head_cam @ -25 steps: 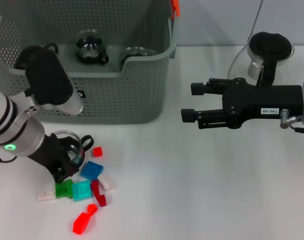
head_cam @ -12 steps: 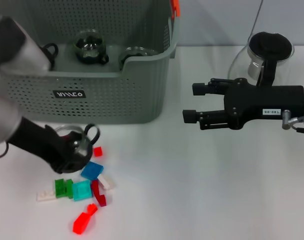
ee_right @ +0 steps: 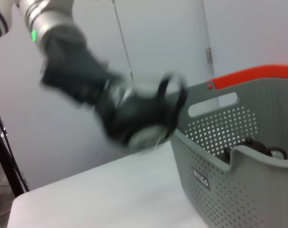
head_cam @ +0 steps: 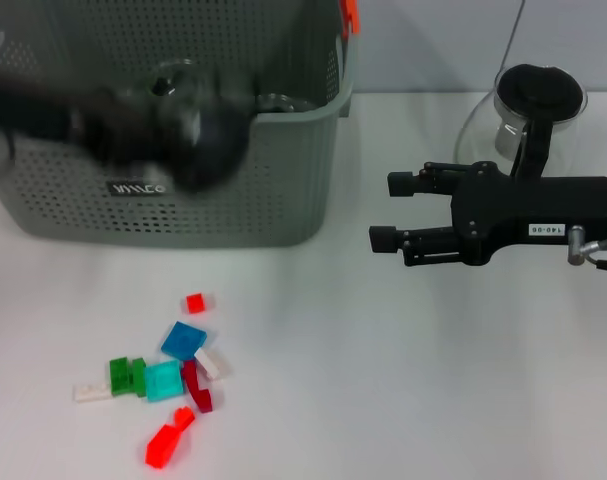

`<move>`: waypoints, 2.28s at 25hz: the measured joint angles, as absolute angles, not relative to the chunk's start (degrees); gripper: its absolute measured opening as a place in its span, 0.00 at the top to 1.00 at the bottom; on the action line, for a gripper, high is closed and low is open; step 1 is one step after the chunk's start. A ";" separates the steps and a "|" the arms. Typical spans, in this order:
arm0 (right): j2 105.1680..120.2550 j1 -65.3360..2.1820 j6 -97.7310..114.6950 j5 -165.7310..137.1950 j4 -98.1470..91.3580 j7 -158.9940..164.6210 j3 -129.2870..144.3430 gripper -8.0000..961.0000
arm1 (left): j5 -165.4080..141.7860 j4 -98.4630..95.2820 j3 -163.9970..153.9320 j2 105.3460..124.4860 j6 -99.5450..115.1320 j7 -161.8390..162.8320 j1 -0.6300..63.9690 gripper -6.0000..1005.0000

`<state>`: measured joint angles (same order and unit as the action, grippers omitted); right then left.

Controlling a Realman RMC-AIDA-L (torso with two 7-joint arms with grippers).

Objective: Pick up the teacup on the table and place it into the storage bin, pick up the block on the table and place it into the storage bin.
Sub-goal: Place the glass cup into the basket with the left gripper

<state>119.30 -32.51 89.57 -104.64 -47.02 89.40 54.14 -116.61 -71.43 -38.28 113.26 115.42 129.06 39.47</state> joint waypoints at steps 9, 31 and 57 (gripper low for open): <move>119.01 -32.56 89.75 -104.68 -46.92 89.95 54.14 0.08 | -126.71 -64.83 -41.69 111.77 83.80 122.61 44.18 0.92; 119.09 -32.85 89.47 -104.77 -46.75 91.46 54.62 0.08 | -146.95 -42.80 -55.57 117.10 46.49 120.86 50.50 0.90; 119.18 -32.87 89.58 -105.56 -46.23 91.11 54.67 0.08 | -148.62 -40.34 -56.82 118.12 42.68 122.75 50.22 0.87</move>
